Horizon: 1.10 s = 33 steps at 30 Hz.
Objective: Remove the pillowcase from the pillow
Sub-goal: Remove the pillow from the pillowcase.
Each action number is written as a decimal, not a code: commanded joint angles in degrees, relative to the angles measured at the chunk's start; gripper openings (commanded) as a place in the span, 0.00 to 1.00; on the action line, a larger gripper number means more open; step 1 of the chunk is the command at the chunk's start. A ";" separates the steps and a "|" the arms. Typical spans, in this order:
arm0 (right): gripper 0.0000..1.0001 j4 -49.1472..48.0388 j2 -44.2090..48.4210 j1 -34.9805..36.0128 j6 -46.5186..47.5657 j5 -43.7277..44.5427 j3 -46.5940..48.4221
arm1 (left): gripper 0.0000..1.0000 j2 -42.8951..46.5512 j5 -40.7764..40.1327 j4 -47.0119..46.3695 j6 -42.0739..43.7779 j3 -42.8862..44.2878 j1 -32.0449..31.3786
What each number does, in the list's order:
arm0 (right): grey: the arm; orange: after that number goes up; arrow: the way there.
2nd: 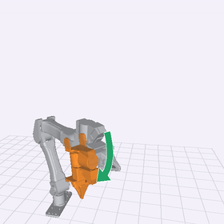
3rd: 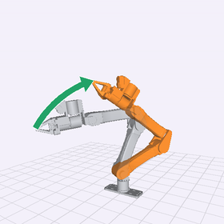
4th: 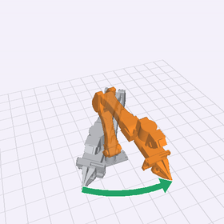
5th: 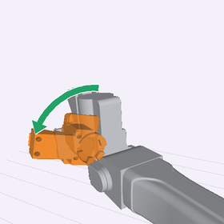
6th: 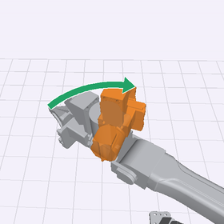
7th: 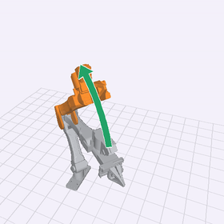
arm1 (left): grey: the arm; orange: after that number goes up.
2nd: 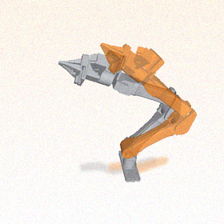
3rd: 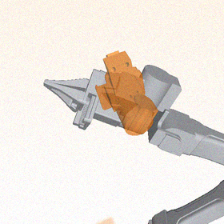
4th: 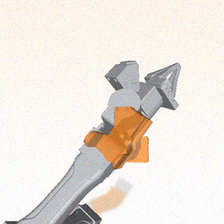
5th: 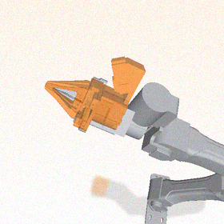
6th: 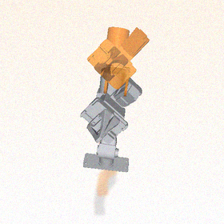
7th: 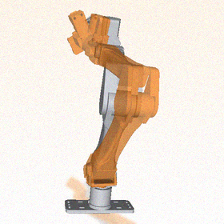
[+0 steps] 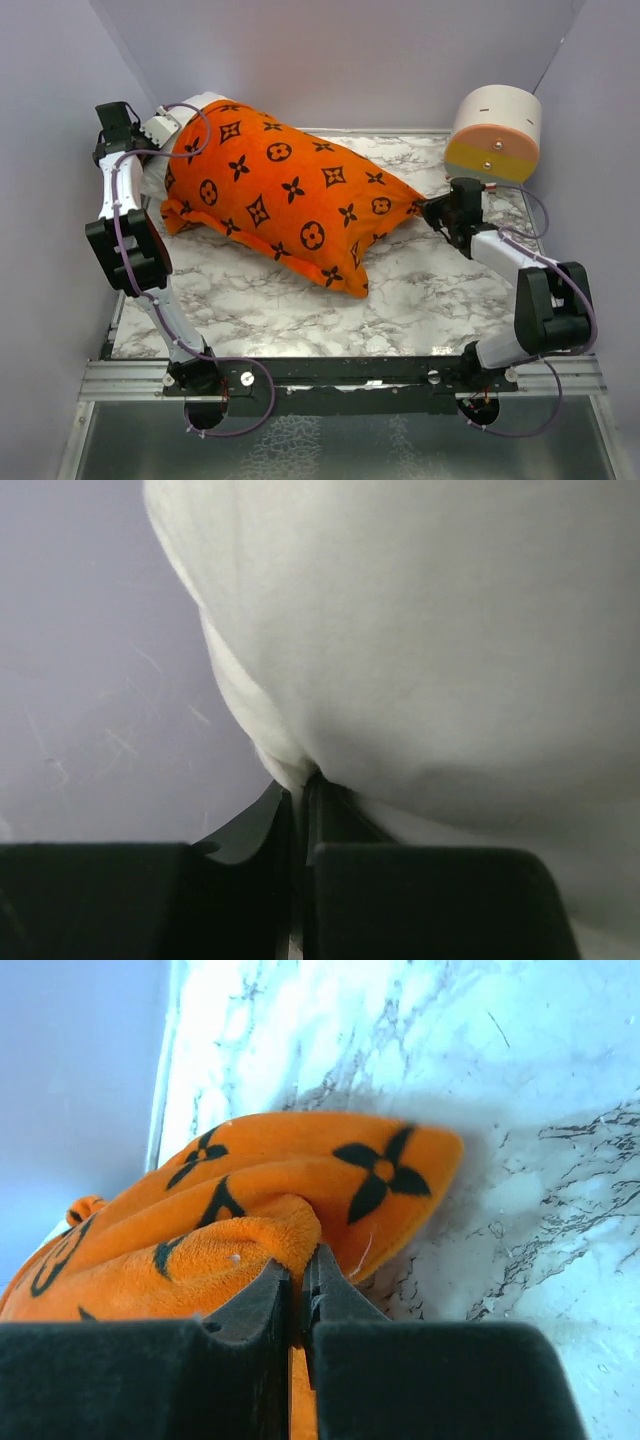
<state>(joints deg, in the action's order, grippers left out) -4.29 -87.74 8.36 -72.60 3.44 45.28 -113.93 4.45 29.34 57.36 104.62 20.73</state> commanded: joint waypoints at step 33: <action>0.01 14.70 20.54 -26.90 10.55 -3.84 -5.14 | 0.68 -5.26 19.27 22.88 -6.27 26.31 9.78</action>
<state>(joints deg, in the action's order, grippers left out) 16.78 -65.14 -14.39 -67.96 -8.54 38.09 -119.85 24.36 47.94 51.57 120.92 23.97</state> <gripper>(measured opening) 0.034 0.234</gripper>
